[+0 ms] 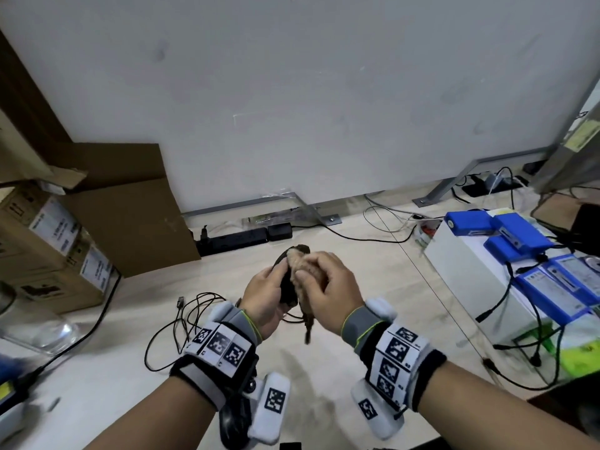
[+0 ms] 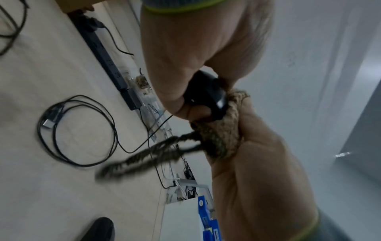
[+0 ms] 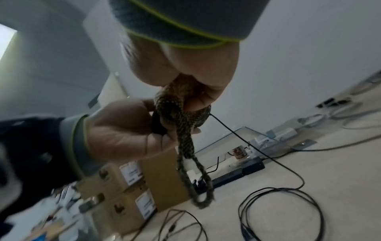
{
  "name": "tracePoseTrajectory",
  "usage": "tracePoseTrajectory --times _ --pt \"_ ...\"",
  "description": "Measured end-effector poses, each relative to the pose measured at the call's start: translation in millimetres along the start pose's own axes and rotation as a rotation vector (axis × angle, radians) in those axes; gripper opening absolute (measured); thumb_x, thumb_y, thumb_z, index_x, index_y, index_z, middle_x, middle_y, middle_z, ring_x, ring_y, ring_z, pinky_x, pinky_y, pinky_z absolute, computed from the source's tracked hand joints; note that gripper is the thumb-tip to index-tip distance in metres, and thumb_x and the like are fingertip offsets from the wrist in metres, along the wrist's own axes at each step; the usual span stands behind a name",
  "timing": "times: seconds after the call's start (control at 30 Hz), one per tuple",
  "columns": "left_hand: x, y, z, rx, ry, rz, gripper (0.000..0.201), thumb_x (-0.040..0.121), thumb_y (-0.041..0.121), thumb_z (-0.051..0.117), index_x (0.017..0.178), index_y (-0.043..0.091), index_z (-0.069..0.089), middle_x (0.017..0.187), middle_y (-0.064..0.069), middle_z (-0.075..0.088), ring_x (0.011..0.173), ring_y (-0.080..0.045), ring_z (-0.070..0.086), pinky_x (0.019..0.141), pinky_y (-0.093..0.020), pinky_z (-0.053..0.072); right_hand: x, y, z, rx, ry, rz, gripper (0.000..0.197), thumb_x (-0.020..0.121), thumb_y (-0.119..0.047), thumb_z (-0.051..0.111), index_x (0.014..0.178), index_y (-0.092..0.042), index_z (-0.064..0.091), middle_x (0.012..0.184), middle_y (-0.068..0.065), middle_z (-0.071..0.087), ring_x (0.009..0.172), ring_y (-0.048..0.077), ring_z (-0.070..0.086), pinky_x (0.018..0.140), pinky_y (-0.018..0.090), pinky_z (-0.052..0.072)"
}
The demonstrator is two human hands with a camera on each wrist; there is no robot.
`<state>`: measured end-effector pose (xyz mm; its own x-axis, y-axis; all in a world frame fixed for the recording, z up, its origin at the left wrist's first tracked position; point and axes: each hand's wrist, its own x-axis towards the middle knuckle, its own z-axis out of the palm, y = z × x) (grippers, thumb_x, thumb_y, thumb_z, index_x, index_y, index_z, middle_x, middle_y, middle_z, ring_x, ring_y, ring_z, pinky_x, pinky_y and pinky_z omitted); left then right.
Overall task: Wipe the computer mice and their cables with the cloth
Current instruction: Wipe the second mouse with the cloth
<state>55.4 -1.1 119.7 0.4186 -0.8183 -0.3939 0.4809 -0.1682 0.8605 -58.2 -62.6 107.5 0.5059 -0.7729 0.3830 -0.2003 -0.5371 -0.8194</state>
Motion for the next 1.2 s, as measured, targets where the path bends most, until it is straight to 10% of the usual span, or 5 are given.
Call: tracePoseTrajectory --times 0.3,0.67,0.87,1.0,1.2 --pt "-7.6 5.2 3.2 -0.07 -0.076 -0.058 0.026 0.1 0.026 0.043 0.088 0.009 0.058 0.054 0.0 0.058 0.048 -0.015 0.052 0.041 -0.022 0.038 8.7 4.0 -5.4 0.053 0.149 0.132 0.018 0.09 -0.031 0.053 0.102 -0.02 0.061 0.095 -0.002 0.065 0.087 0.012 0.058 0.084 0.022 0.046" --pt "4.9 -7.0 -9.4 0.249 -0.134 -0.032 0.061 0.09 0.062 0.041 0.107 0.01 0.068 0.085 -0.008 0.065 0.068 -0.018 0.055 0.058 -0.029 0.041 4.8 6.4 -1.2 -0.064 0.05 -0.003 0.021 0.086 -0.026 0.058 0.101 -0.012 0.062 0.093 -0.005 0.058 0.084 0.001 0.047 0.078 0.003 0.032" --pt "4.5 -7.1 3.7 0.383 -0.13 0.069 0.066 0.09 0.065 0.017 0.097 0.02 0.065 0.066 0.011 0.064 0.055 -0.003 0.051 0.052 -0.023 0.036 2.2 9.3 -5.1 -0.064 0.038 0.082 0.02 0.087 -0.029 0.056 0.099 -0.014 0.062 0.094 0.001 0.063 0.085 0.015 0.056 0.076 0.023 0.04" --pt "8.6 -4.7 5.5 0.166 -0.081 -0.005 0.065 0.088 0.068 0.018 0.107 0.022 0.06 0.106 -0.006 0.069 0.099 -0.019 0.065 0.087 -0.034 0.051 -13.3 0.6 -2.5 -0.069 -0.071 -0.085 0.026 0.085 -0.034 0.057 0.1 -0.015 0.064 0.095 -0.002 0.06 0.087 0.013 0.057 0.077 0.023 0.044" --pt "2.6 -6.0 1.9 0.1 -0.258 -0.071 0.059 0.088 0.062 0.029 0.087 0.022 0.073 0.081 -0.001 0.069 0.074 -0.015 0.06 0.062 -0.025 0.043 11.8 -4.2 -10.4 -0.028 0.037 -0.101 0.02 0.088 -0.026 0.056 0.099 -0.011 0.065 0.093 -0.003 0.056 0.086 0.005 0.051 0.08 0.008 0.037"
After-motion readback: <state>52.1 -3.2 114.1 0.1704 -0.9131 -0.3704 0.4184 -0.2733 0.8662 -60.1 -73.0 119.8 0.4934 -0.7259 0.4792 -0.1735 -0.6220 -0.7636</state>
